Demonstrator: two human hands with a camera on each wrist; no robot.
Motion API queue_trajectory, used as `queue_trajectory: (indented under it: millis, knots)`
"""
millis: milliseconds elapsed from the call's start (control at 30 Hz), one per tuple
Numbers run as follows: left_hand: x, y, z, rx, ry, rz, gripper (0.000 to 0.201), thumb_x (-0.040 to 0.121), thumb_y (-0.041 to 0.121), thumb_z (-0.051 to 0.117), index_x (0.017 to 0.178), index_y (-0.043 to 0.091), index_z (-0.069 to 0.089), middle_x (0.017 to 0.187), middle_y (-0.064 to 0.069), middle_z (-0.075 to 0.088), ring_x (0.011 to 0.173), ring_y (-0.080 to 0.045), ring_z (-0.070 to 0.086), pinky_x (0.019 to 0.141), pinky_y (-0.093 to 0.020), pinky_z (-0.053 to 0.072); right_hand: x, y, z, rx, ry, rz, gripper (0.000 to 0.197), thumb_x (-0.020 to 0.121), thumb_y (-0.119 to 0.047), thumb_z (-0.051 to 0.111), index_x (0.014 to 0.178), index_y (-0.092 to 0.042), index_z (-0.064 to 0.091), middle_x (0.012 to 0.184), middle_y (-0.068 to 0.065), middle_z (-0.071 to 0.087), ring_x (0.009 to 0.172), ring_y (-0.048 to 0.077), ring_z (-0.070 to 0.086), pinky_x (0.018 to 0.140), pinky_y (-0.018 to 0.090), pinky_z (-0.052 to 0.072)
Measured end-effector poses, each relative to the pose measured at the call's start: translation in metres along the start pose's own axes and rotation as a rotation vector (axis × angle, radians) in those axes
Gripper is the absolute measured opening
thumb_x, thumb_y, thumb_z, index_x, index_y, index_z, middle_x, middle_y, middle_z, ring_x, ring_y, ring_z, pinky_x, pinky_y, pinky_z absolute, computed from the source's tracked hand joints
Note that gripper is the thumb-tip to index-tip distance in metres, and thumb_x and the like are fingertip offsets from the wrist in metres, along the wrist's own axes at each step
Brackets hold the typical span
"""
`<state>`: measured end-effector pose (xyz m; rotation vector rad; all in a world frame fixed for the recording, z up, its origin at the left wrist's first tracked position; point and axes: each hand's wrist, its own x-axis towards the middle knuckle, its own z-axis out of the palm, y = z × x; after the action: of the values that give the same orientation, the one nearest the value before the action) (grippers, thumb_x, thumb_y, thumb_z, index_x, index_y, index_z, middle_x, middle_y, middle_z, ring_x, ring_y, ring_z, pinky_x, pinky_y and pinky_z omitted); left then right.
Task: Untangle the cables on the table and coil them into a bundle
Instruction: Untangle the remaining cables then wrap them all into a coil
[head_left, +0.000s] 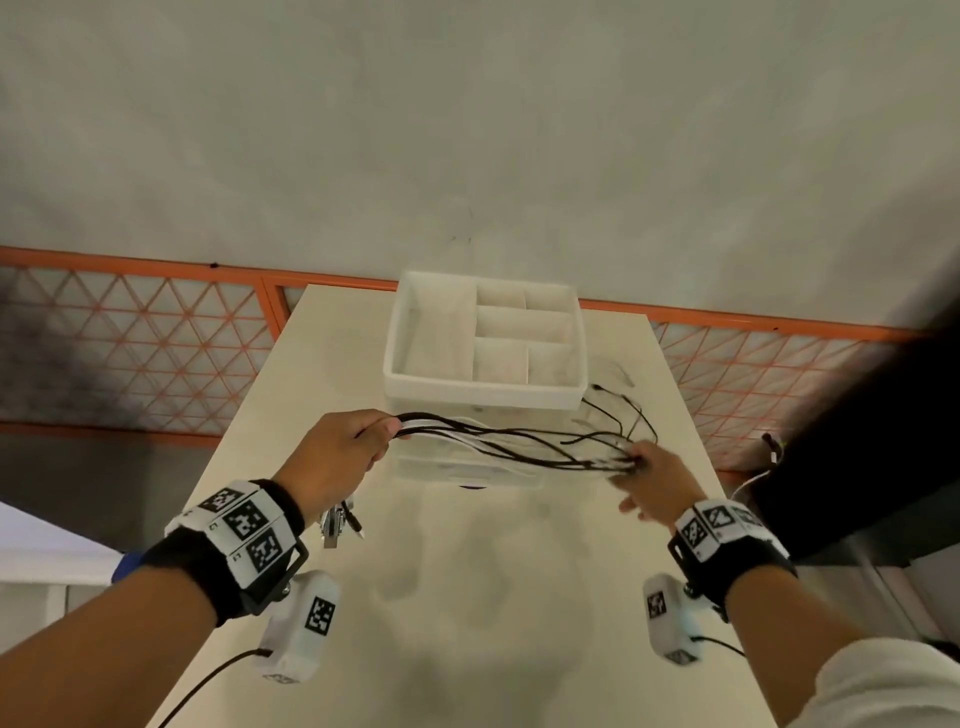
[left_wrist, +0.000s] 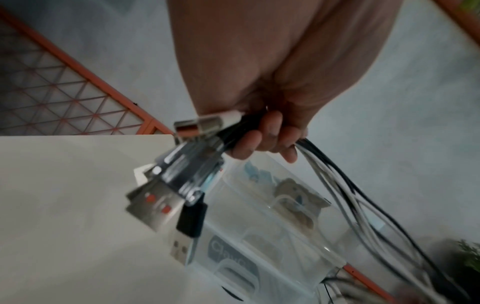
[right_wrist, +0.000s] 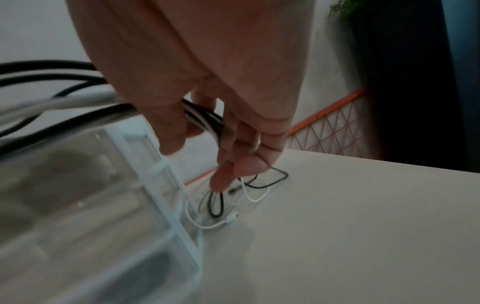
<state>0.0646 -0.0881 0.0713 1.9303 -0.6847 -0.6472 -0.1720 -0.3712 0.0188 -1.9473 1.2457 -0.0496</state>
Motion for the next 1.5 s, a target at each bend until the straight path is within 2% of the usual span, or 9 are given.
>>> queue_trajectory:
  millis: [167, 267, 433, 667, 867, 1033, 1167, 1333, 1500]
  knots:
    - [-0.001, 0.011, 0.006, -0.011, -0.072, 0.013, 0.034, 0.1, 0.017, 0.049, 0.093, -0.016, 0.055, 0.068, -0.01, 0.038, 0.052, -0.016, 0.028, 0.051, -0.027, 0.024, -0.025, -0.021, -0.003, -0.382, -0.21, -0.055, 0.071, 0.079, -0.015, 0.075, 0.141, -0.037, 0.05, 0.124, 0.003, 0.066, 0.102, 0.019, 0.067, 0.077, 0.024, 0.051]
    - [-0.008, 0.027, 0.015, 0.096, -0.171, 0.061, 0.033, 0.101, 0.023, 0.05, 0.099, -0.006, 0.065, 0.066, -0.005, 0.045, 0.049, -0.009, 0.035, 0.049, -0.02, 0.031, -0.059, -0.071, -0.01, -0.331, -0.23, -0.29, 0.057, 0.08, -0.018, 0.071, 0.131, -0.039, 0.057, 0.095, -0.006, 0.064, 0.084, 0.011, 0.062, 0.071, 0.02, 0.046]
    - [-0.029, 0.061, 0.038, 0.102, -0.415, 0.168, 0.019, 0.098, 0.021, 0.056, 0.103, 0.016, 0.074, 0.064, 0.003, 0.06, 0.049, -0.009, 0.046, 0.048, -0.019, 0.039, -0.113, -0.133, 0.022, -0.113, -0.28, -0.694, 0.088, 0.08, -0.011, 0.071, 0.151, -0.042, 0.03, 0.126, -0.009, 0.063, 0.117, 0.004, 0.057, 0.095, 0.018, 0.045]
    - [-0.035, 0.061, 0.017, 0.044, -0.392, 0.17, 0.017, 0.087, 0.037, 0.07, 0.096, 0.022, 0.065, 0.072, 0.003, 0.068, 0.054, -0.01, 0.058, 0.055, -0.03, 0.05, -0.114, -0.129, 0.027, 0.214, -0.137, -0.566, 0.042, 0.084, -0.002, 0.069, 0.115, -0.03, 0.068, 0.065, -0.004, 0.067, 0.049, 0.002, 0.053, 0.052, 0.014, 0.042]
    - [-0.042, 0.053, 0.014, -0.247, -0.328, 0.078, 0.024, 0.086, 0.024, 0.073, 0.108, 0.016, 0.069, 0.072, -0.006, 0.062, 0.064, -0.025, 0.058, 0.058, -0.037, 0.056, -0.116, -0.12, 0.02, 0.187, -0.212, -0.608, 0.029, 0.086, -0.015, 0.073, 0.107, -0.035, 0.074, 0.091, -0.005, 0.077, 0.078, 0.014, 0.071, 0.076, 0.036, 0.057]
    - [-0.044, 0.07, 0.013, -0.437, -0.434, 0.047, 0.032, 0.087, 0.01, 0.071, 0.117, 0.004, 0.062, 0.085, -0.009, 0.069, 0.069, -0.023, 0.064, 0.063, -0.032, 0.056, -0.124, -0.123, 0.029, 0.382, -0.235, -0.687, 0.028, 0.1, -0.018, 0.059, 0.125, -0.022, 0.07, 0.059, -0.017, 0.062, 0.053, -0.001, 0.053, 0.056, 0.009, 0.041]
    - [-0.045, 0.078, 0.015, -0.747, -0.333, -0.125, 0.054, 0.09, 0.049, 0.053, 0.106, 0.001, 0.069, 0.092, -0.02, 0.073, 0.073, -0.029, 0.071, 0.059, -0.028, 0.059, -0.126, -0.12, 0.035, 0.512, -0.186, -0.682, 0.027, 0.1, -0.012, 0.057, 0.121, -0.024, 0.069, 0.057, -0.012, 0.061, 0.047, -0.001, 0.05, 0.054, 0.008, 0.04]
    - [-0.048, 0.075, 0.029, -0.64, -0.387, -0.182, 0.071, 0.088, 0.068, 0.042, 0.101, 0.007, 0.075, 0.089, -0.018, 0.072, 0.074, -0.03, 0.069, 0.05, -0.025, 0.054, -0.131, -0.119, 0.047, 0.423, -0.188, -0.714, 0.028, 0.099, -0.02, 0.062, 0.123, -0.032, 0.072, 0.09, -0.019, 0.078, 0.082, -0.004, 0.069, 0.078, 0.015, 0.052]
    - [-0.048, 0.072, 0.043, -0.454, -0.207, -0.097, 0.036, 0.089, 0.037, 0.068, 0.072, 0.006, 0.059, 0.07, -0.014, 0.058, 0.05, -0.018, 0.052, 0.038, -0.022, 0.035, -0.135, -0.121, 0.054, 0.274, -0.114, -0.741, 0.03, 0.099, -0.028, 0.061, 0.126, -0.041, 0.061, 0.073, -0.004, 0.071, 0.054, 0.006, 0.054, 0.057, 0.02, 0.049]
